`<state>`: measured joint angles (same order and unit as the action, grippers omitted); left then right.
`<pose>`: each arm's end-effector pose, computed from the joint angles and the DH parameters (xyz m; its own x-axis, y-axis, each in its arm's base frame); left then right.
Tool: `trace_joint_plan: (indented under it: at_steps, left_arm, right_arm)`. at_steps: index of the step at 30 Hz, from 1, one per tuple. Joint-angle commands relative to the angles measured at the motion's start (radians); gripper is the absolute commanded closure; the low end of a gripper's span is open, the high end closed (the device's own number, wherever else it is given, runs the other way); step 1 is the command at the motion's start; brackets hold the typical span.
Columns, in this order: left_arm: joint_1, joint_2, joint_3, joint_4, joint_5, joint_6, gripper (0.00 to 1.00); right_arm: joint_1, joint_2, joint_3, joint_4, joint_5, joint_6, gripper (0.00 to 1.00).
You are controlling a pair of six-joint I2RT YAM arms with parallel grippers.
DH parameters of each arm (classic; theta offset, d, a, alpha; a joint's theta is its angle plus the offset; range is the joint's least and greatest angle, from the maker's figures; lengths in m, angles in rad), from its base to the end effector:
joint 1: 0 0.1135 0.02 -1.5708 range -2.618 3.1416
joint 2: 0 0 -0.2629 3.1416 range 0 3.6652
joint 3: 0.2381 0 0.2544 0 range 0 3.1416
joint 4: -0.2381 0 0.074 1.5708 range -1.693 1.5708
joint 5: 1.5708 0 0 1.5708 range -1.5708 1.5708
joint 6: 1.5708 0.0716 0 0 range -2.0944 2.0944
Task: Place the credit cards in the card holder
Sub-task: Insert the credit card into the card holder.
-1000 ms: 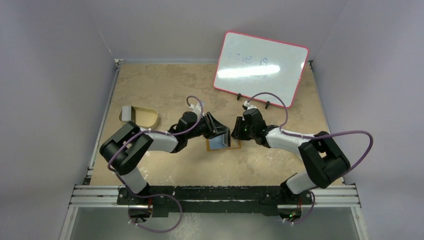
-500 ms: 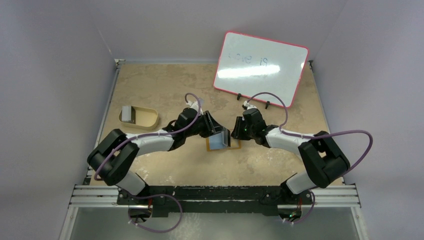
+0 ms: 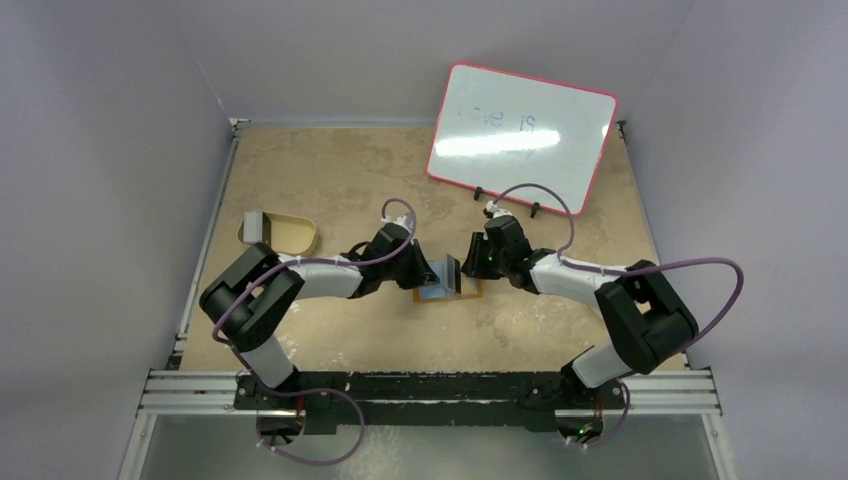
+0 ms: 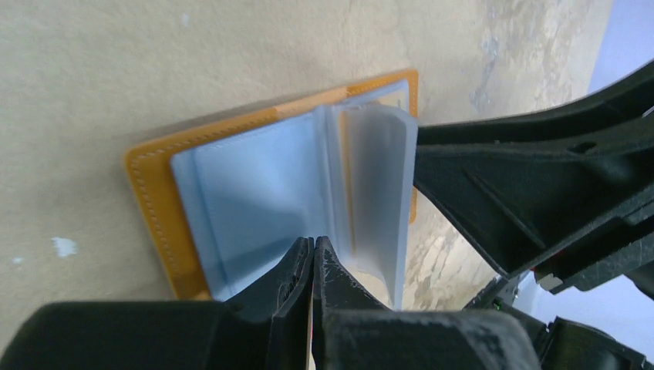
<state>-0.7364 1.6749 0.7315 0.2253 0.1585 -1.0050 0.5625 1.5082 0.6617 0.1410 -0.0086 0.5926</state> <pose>0.2517 -0.2434 0.1149 -0.8955 -0.3133 -0.3160 -0.0087 0.7224 -0.6914 0.2730 0.1729 0.1361 -0.7559 0.1837 -0.6284 -0.1406 0.8919 0.4298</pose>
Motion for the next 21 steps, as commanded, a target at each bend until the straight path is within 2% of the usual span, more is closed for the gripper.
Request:
trace_joint_plan:
  at_steps: [1,11,14,21]
  left_arm:
    - [-0.025,0.007,0.061,0.132,0.073,-0.018,1.0]
    - [-0.057,0.056,0.113,0.168,0.098,-0.026,1.0]
    - [-0.058,0.068,0.119,0.159,0.092,-0.018,1.0]
    - [-0.06,0.087,0.158,0.095,0.06,0.033,1.0]
  right_arm:
    - [0.01,0.044,0.009,-0.046,-0.001,-0.017,0.62]
    - [0.023,0.025,0.026,-0.045,-0.05,-0.049,0.61]
    - [0.023,0.012,0.033,-0.106,-0.042,-0.046,0.6]
    - [0.02,-0.04,0.069,-0.212,0.097,-0.057,0.6]
